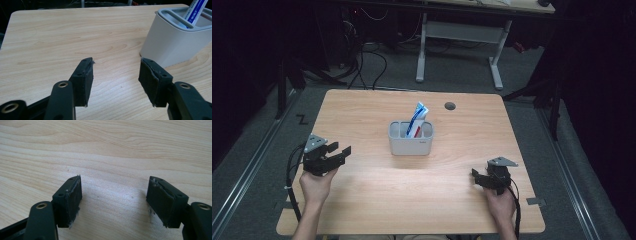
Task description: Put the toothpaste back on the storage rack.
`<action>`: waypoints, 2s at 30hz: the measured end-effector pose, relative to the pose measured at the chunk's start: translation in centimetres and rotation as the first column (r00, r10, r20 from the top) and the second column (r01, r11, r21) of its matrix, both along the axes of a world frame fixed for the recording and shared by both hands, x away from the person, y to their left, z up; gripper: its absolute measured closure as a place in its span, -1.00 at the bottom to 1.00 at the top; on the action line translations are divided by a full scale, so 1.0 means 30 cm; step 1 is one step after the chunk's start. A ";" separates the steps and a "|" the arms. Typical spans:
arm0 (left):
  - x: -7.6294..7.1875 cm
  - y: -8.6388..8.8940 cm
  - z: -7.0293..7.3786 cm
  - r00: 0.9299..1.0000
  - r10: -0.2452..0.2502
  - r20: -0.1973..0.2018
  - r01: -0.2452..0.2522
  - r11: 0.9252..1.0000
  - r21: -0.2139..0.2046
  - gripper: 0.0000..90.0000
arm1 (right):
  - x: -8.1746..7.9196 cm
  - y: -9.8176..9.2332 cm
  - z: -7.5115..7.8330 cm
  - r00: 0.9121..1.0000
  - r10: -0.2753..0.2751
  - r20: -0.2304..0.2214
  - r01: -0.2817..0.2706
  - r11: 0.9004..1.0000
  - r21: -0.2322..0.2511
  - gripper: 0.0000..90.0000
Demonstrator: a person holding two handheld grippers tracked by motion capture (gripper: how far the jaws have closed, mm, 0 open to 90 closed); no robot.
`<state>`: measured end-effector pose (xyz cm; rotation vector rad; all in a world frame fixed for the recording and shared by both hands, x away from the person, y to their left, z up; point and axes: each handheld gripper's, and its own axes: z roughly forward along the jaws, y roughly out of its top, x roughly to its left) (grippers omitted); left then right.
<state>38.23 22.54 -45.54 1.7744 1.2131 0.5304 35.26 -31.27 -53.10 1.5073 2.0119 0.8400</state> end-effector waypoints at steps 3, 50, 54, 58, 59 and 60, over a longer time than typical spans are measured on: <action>-0.004 0.003 -0.010 1.000 0.003 -0.004 -0.003 1.000 -0.005 0.01 | 0.000 0.000 0.000 1.000 0.000 0.000 0.000 1.000 0.000 -0.37; -0.025 -0.025 -0.146 0.995 -0.011 -0.102 0.009 1.000 -0.022 -0.02 | 0.000 0.000 0.000 1.000 0.001 0.000 -0.001 1.000 -0.001 -0.37; -0.025 -0.032 -0.158 0.994 -0.016 -0.110 0.013 1.000 -0.025 -0.02 | 0.000 0.000 0.000 1.000 0.001 0.001 -0.001 1.000 -0.001 -0.37; -0.025 -0.040 -0.170 0.993 -0.019 -0.118 0.016 1.000 -0.021 -0.02 | 0.000 0.000 0.000 1.000 0.001 0.001 -0.001 1.000 -0.001 -0.37; -0.025 -0.042 -0.173 0.993 -0.019 -0.120 0.017 1.000 -0.021 -0.02 | 0.000 0.000 0.000 1.000 0.000 0.000 0.000 1.000 0.000 -0.37; -0.025 -0.043 -0.175 0.992 -0.019 -0.122 0.017 1.000 -0.017 -0.02 | 0.000 0.000 0.000 1.000 0.000 0.000 0.000 1.000 0.000 -0.37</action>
